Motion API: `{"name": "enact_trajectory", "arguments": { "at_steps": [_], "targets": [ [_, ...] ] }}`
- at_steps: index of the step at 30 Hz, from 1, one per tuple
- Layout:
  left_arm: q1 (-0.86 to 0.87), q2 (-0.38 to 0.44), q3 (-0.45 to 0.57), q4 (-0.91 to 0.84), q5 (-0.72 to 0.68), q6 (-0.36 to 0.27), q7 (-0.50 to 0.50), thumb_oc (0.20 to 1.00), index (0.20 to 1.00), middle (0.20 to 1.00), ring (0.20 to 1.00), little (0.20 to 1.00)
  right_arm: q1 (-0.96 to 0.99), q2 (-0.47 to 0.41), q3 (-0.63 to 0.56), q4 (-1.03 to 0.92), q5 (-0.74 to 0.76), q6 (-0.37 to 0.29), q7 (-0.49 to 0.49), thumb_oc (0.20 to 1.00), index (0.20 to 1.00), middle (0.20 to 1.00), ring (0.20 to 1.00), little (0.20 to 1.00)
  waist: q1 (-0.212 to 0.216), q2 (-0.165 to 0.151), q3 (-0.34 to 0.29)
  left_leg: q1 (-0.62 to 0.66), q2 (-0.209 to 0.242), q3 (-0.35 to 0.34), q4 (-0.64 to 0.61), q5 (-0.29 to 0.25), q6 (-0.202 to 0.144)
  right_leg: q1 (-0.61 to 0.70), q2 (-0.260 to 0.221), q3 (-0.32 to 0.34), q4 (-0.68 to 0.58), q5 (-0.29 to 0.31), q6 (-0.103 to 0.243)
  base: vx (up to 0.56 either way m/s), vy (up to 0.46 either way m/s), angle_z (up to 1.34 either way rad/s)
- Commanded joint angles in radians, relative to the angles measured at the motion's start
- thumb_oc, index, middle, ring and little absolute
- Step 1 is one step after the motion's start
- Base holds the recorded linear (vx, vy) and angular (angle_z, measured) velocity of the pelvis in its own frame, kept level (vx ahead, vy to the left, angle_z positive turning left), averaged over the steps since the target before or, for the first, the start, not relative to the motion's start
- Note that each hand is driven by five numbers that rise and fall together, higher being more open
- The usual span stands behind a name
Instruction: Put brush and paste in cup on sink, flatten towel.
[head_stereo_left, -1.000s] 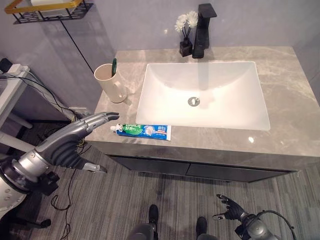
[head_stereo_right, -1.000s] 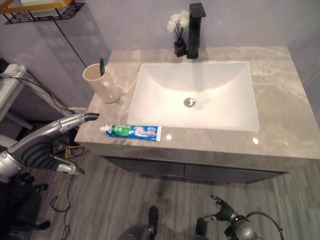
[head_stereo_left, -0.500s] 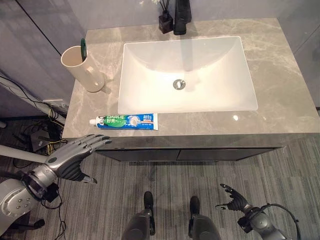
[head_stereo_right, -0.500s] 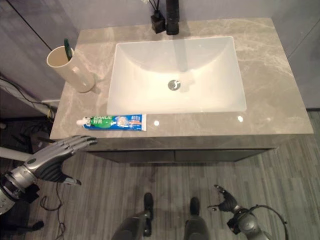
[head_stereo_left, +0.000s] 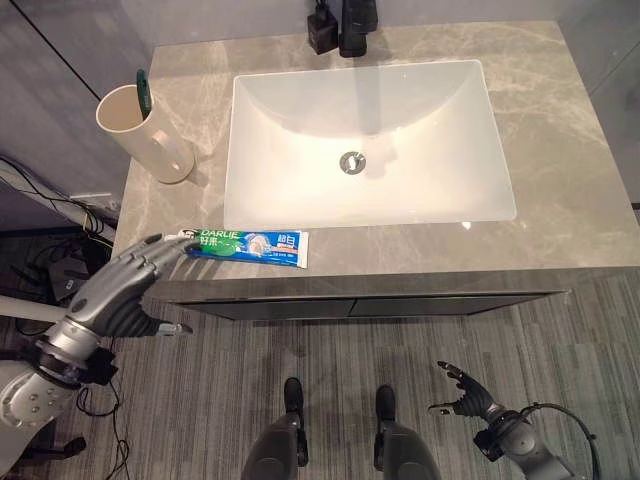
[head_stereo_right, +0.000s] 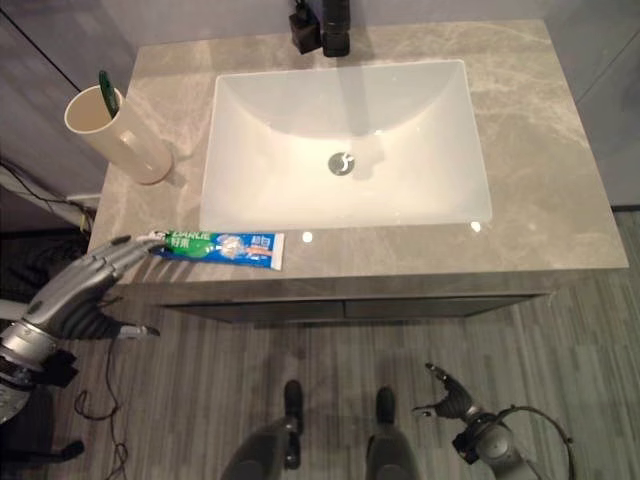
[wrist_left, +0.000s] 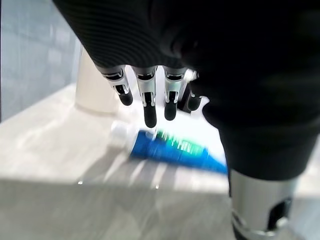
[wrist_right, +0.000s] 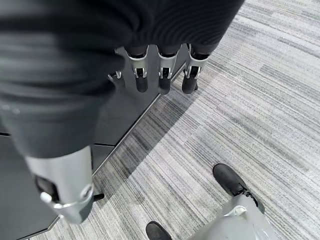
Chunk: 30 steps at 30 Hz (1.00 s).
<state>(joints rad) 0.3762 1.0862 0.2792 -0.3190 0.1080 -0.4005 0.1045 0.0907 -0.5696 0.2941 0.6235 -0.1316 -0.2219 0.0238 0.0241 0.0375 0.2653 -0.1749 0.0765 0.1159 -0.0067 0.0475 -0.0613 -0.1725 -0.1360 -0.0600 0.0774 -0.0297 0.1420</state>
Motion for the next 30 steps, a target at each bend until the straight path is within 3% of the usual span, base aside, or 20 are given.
{"name": "enact_trajectory", "arguments": {
  "at_steps": [1,8,15,19,24,30],
  "targets": [
    [0.002,-0.016,0.091,-0.052,-0.197,-0.037,-0.024,1.0,1.0,1.0,1.0,1.0,0.009,-0.018,0.044,-0.028,-0.005,-0.014,-0.003,1.0,1.0,1.0,1.0,1.0,-0.007,-0.039,-0.071,-0.051,0.056,-0.033,0.1,-0.01,-0.034,-0.009,-0.095,0.003,0.001,0.103,0.056,0.04,0.0,-0.01],
    [-0.032,-0.044,0.133,-0.082,-0.342,-0.047,-0.048,1.0,1.0,1.0,1.0,1.0,0.011,-0.018,0.071,-0.023,-0.037,-0.012,0.009,1.0,1.0,1.0,1.0,1.0,-0.006,-0.041,-0.077,-0.043,0.058,-0.04,0.097,-0.01,-0.039,-0.002,-0.092,0.0,0.01,0.091,0.052,0.02,-0.003,-0.01],
    [-0.081,-0.02,0.086,-0.018,-0.266,-0.034,-0.031,1.0,1.0,1.0,1.0,1.0,0.004,-0.033,0.062,-0.044,-0.022,-0.014,0.015,1.0,1.0,1.0,1.0,1.0,-0.016,-0.041,-0.059,-0.056,0.062,-0.04,0.094,-0.002,-0.042,-0.024,-0.086,0.0,0.024,0.089,0.05,0.0,0.0,0.0],
    [-0.159,-0.072,-0.005,0.103,-0.304,-0.021,-0.027,1.0,1.0,1.0,1.0,1.0,0.004,-0.034,0.061,-0.032,-0.02,-0.011,0.011,1.0,1.0,1.0,1.0,1.0,-0.024,-0.043,-0.055,-0.057,0.063,-0.036,0.072,0.01,-0.042,-0.03,-0.085,0.001,0.012,0.1,0.051,0.0,0.009,0.0],
    [-0.22,-0.046,-0.043,0.227,-0.194,-0.003,0.026,1.0,1.0,1.0,1.0,1.0,-0.007,-0.025,0.06,-0.041,-0.007,-0.012,0.008,1.0,1.0,1.0,1.0,1.0,-0.041,-0.053,-0.052,-0.05,0.06,-0.014,-0.017,0.051,-0.041,-0.064,-0.082,0.016,-0.002,0.123,0.06,0.0,0.039,-0.08],
    [-0.302,-0.037,-0.064,0.28,-0.165,-0.005,0.066,1.0,1.0,1.0,1.0,1.0,-0.004,-0.009,0.054,-0.03,0.007,-0.008,-0.002,1.0,1.0,1.0,1.0,1.0,-0.053,-0.059,-0.049,-0.049,0.062,0.0,-0.078,0.081,-0.046,-0.091,-0.082,0.024,-0.028,0.145,0.064,-0.01,0.019,-0.09]
  ]
}}
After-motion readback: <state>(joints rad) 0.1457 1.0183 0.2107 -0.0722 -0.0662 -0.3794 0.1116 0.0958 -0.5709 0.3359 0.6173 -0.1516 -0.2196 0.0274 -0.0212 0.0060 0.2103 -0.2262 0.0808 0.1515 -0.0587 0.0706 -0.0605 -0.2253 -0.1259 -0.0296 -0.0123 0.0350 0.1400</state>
